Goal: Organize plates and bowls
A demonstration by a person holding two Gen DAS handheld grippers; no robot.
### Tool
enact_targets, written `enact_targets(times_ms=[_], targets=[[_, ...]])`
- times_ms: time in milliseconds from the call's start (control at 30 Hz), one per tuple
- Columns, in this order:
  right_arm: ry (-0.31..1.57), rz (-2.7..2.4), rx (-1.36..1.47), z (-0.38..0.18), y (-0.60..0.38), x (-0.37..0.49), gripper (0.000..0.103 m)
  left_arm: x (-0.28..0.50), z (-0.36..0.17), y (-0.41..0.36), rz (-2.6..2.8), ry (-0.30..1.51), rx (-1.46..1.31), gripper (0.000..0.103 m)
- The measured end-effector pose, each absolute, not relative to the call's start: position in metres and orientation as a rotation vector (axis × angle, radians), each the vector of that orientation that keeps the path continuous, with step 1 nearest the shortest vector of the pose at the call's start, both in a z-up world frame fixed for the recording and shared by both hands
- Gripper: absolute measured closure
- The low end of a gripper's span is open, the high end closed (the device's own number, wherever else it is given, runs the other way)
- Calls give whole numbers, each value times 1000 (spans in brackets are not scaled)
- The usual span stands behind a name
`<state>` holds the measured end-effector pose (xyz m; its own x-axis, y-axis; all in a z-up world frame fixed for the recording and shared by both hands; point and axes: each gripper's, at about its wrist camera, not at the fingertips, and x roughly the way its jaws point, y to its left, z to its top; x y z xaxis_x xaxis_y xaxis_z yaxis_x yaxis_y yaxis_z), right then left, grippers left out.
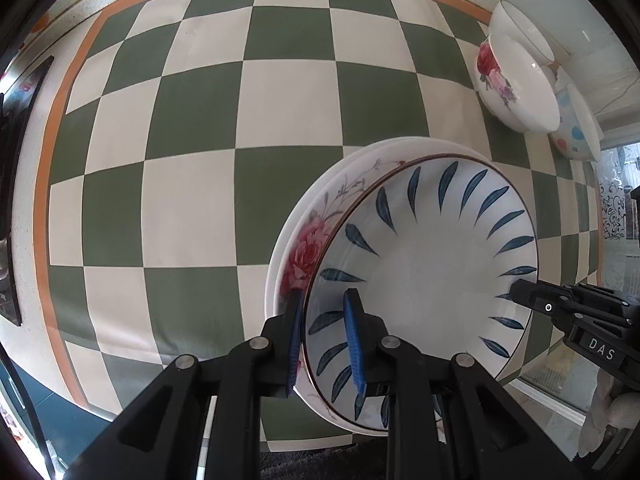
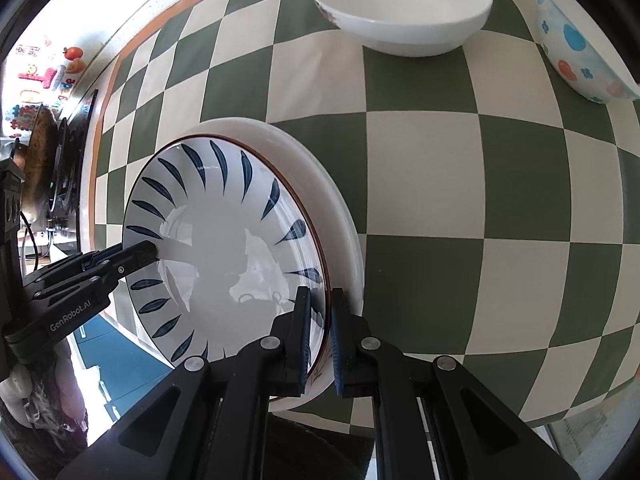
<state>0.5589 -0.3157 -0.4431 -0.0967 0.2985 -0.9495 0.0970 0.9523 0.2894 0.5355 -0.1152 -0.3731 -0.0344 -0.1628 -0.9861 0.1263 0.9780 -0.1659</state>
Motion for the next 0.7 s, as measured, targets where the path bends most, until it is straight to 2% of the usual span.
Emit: enact_targets(times_ms=[400, 700], targets=[[1686, 178, 352, -447, -319, 567, 93, 543, -381, -105, -246, 1642, -147, 85], [1686, 162, 338, -444, -320, 572, 92, 543, -370, -105, -202, 1610, -103, 85]])
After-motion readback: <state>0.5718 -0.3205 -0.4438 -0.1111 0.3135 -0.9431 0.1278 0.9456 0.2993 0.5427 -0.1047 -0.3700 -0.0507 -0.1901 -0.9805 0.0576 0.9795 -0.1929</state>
